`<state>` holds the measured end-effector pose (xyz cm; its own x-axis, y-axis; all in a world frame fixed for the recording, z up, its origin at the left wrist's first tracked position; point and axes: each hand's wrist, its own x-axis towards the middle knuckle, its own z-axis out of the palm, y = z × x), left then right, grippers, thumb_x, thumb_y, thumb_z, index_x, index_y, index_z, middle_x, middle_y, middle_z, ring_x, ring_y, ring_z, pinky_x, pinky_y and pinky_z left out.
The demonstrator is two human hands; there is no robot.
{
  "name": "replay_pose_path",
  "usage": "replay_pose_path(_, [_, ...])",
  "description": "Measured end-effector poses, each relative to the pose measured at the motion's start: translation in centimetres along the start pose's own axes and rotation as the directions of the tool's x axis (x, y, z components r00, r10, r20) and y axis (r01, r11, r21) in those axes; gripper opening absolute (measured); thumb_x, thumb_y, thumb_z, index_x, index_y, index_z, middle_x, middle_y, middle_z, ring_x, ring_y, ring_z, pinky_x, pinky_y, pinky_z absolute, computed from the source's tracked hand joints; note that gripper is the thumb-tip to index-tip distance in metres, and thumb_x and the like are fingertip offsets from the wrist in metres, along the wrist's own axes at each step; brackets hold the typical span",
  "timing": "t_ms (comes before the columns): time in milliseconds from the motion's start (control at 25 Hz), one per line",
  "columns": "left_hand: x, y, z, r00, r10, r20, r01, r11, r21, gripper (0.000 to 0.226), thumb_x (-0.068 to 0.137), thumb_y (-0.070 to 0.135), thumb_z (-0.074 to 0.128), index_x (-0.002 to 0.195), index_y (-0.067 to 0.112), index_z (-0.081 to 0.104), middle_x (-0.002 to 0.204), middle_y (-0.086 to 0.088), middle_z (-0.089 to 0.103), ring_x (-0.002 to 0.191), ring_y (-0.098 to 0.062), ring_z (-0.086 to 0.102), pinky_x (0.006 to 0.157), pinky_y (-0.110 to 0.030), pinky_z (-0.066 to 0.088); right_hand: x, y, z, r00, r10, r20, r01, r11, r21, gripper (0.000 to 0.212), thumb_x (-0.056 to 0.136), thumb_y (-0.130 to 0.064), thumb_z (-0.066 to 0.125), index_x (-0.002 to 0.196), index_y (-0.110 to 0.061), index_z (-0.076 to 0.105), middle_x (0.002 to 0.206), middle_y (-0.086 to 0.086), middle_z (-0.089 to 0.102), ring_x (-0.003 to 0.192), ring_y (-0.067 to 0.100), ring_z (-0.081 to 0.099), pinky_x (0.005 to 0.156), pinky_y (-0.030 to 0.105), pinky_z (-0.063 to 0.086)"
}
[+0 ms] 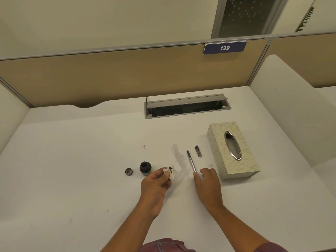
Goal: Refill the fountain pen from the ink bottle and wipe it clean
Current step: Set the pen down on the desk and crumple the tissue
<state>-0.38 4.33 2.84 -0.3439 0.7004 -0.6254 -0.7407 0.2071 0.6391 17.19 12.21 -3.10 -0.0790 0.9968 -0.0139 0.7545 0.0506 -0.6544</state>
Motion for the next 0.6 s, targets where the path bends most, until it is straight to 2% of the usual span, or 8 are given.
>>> replay_pose_path(80, [-0.2, 0.0, 0.0, 1.000, -0.009, 0.008, 0.009, 1.000, -0.002, 0.015, 0.095, -0.007, 0.070, 0.108, -0.004, 0.076, 0.091, -0.009, 0.079, 0.079, -0.022, 0.065, 0.078, -0.033, 0.054, -0.8, -0.1, -0.7, 0.999, -0.038, -0.027, 0.039, 0.998, 0.048, 0.022, 0.096, -0.027, 0.067, 0.110, -0.010, 0.067, 0.101, 0.003, 0.060, 0.088, 0.019, 0.060, 0.076, 0.024, 0.046])
replay_pose_path(160, [-0.4, -0.1, 0.1, 1.000, -0.012, 0.018, 0.012, 1.000, 0.020, 0.015, 0.095, -0.006, 0.070, 0.108, -0.003, 0.077, 0.091, -0.009, 0.079, 0.077, -0.021, 0.066, 0.077, -0.033, 0.056, -1.5, -1.4, -1.7, 0.997, -0.072, 0.006, 0.069, 0.982, 0.175, 0.017, 0.096, -0.026, 0.068, 0.107, -0.014, 0.071, 0.097, -0.003, 0.065, 0.083, 0.010, 0.062, 0.073, 0.016, 0.046])
replay_pose_path(280, [-0.9, -0.2, 0.4, 0.998, -0.027, 0.063, 0.025, 0.999, 0.037, 0.015, 0.096, -0.006, 0.068, 0.105, -0.003, 0.079, 0.092, -0.011, 0.078, 0.076, -0.020, 0.068, 0.079, -0.033, 0.057, -2.5, -4.8, -3.5, 0.963, -0.076, 0.260, -0.052, 0.889, 0.455, 0.014, 0.095, -0.028, 0.069, 0.108, -0.027, 0.075, 0.102, -0.012, 0.074, 0.091, 0.004, 0.067, 0.077, 0.014, 0.053])
replay_pose_path(360, [-1.2, -0.2, 0.7, 0.992, -0.053, 0.112, 0.050, 0.998, 0.025, 0.018, 0.098, -0.006, 0.065, 0.109, -0.005, 0.078, 0.100, -0.016, 0.079, 0.081, -0.021, 0.071, 0.082, -0.032, 0.058, -3.2, -6.4, -4.3, 0.924, -0.112, 0.366, -0.115, 0.831, 0.545, 0.017, 0.095, -0.027, 0.070, 0.109, -0.031, 0.077, 0.105, -0.014, 0.075, 0.095, 0.002, 0.067, 0.080, 0.014, 0.054])
replay_pose_path(480, [-1.3, -0.1, 0.7, 0.990, -0.047, 0.133, 0.045, 0.999, 0.023, 0.022, 0.097, -0.006, 0.066, 0.117, -0.007, 0.075, 0.109, -0.021, 0.080, 0.089, -0.025, 0.077, 0.088, -0.035, 0.060, -3.8, -7.4, -4.7, 0.927, -0.127, 0.352, -0.121, 0.789, 0.603, 0.018, 0.091, -0.026, 0.074, 0.107, -0.033, 0.079, 0.103, -0.014, 0.076, 0.094, 0.005, 0.069, 0.080, 0.013, 0.054])
replay_pose_path(600, [-1.6, 0.1, 0.6, 0.987, -0.033, 0.158, 0.028, 0.999, 0.034, 0.022, 0.093, -0.005, 0.070, 0.114, -0.007, 0.077, 0.113, -0.023, 0.080, 0.094, -0.027, 0.079, 0.083, -0.033, 0.063, -4.0, -7.8, -4.7, 0.952, -0.085, 0.294, -0.114, 0.792, 0.599, 0.015, 0.088, -0.028, 0.078, 0.103, -0.031, 0.080, 0.097, -0.012, 0.078, 0.090, 0.010, 0.071, 0.077, 0.016, 0.055])
